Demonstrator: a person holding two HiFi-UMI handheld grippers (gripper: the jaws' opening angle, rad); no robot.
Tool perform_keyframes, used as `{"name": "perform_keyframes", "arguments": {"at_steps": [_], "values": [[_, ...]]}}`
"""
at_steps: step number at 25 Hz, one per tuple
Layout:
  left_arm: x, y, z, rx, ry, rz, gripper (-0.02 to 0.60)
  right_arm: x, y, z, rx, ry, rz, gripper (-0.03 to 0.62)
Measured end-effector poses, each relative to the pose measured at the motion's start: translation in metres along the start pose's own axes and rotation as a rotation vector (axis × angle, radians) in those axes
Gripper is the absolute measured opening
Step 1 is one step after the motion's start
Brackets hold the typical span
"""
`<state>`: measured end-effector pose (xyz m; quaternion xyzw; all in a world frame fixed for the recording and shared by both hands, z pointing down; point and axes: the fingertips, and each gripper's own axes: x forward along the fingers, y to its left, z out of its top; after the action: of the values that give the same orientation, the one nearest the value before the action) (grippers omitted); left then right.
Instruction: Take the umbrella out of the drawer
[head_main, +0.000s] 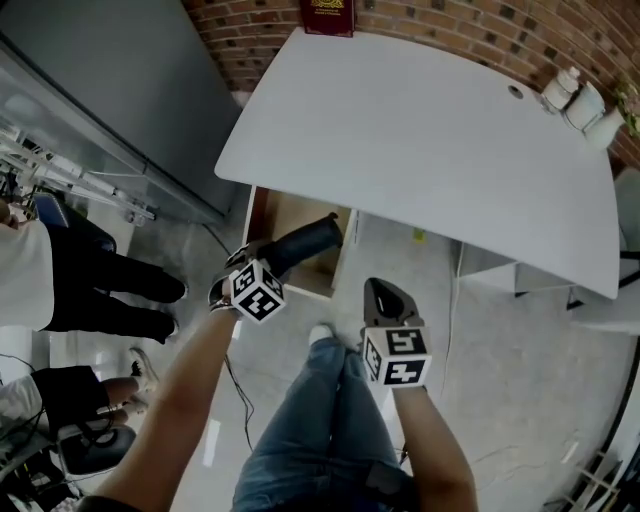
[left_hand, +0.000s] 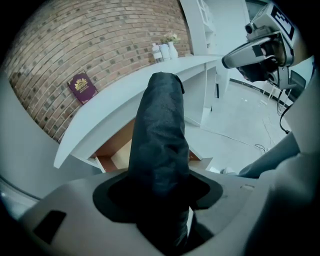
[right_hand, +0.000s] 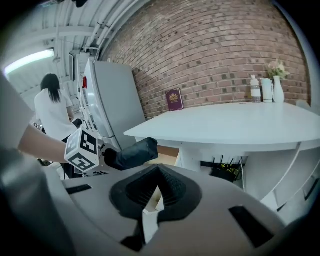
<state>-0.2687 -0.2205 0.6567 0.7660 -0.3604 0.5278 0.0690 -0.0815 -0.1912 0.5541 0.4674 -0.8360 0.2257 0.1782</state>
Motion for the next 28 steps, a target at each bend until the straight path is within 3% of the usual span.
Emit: {"name": "perform_keyframes", "arguments": {"at_steps": [9,23,28], "values": [[-0.062,0.005,0.032,-0.068,-0.082,0.045,0.252,-0.029,0.014,0.052,-0.157,-0.021,0.052,-0.009],[-0.144,0.023,0.073,-0.218,-0.235,0.123,0.253,-0.074,0.017,0.132,-0.191,-0.132,0.041,-0.009],[-0.174,0.034,0.086,-0.270,-0.306,0.164,0.253,-0.086,0.038,0.160,-0.320,-0.150,0.081,-0.009]]}}
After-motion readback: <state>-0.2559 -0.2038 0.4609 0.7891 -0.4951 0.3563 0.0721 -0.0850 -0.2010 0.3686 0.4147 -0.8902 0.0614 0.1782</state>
